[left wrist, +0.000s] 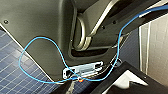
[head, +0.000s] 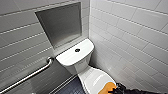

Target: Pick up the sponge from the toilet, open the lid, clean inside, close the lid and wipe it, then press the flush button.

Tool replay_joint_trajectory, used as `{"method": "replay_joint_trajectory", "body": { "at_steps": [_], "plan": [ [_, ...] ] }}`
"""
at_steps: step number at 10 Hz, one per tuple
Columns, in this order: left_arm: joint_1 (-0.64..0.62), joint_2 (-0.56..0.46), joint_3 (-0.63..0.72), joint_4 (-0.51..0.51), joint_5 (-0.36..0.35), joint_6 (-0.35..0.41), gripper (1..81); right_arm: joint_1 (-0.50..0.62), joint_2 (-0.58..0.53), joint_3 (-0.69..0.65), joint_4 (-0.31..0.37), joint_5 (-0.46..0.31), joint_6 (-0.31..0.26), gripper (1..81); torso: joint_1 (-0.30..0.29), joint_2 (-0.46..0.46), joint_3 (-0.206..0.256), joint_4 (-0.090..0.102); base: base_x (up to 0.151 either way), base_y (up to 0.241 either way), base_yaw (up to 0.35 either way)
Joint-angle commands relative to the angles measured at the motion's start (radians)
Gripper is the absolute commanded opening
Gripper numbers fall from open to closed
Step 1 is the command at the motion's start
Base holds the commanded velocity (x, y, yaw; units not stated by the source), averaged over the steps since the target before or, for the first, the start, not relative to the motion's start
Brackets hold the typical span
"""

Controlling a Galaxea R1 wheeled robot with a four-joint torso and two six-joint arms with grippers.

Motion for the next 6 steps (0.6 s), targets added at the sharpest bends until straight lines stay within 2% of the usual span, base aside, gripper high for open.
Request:
{"method": "replay_joint_trajectory", "body": {
  "at_steps": [1, 2, 5, 6],
  "plan": [
    [0.019, -0.005, 0.015, 0.005, 0.075, 0.005, 81.1, 0.179, 0.066, -0.087, 0.019, -0.103, 0.054, 1.0, 0.0, 0.0, 0.0, 0.0, 0.0, 0.0, 0.0],
    [0.022, -0.005, 0.015, 0.005, 0.073, 0.005, 81.1, 0.187, 0.115, -0.142, 0.019, -0.118, 0.054, 1.0, 0.064, -0.1, 0.001, 0.0, 0.0, 0.0, 0.0],
    [0.023, -0.004, 0.011, 0.006, 0.073, 0.005, 81.1, 0.196, 0.214, -0.247, 0.021, -0.12, 0.056, 1.0, 0.088, -0.137, 0.0, 0.0, 0.0, 0.0, 0.0],
    [0.025, -0.002, 0.006, 0.006, 0.073, 0.005, 81.1, 0.201, 0.239, -0.279, 0.022, -0.118, 0.081, 1.0, 0.11, -0.173, 0.0, 0.0, 0.0, 0.0, 0.0]
  ]
}}
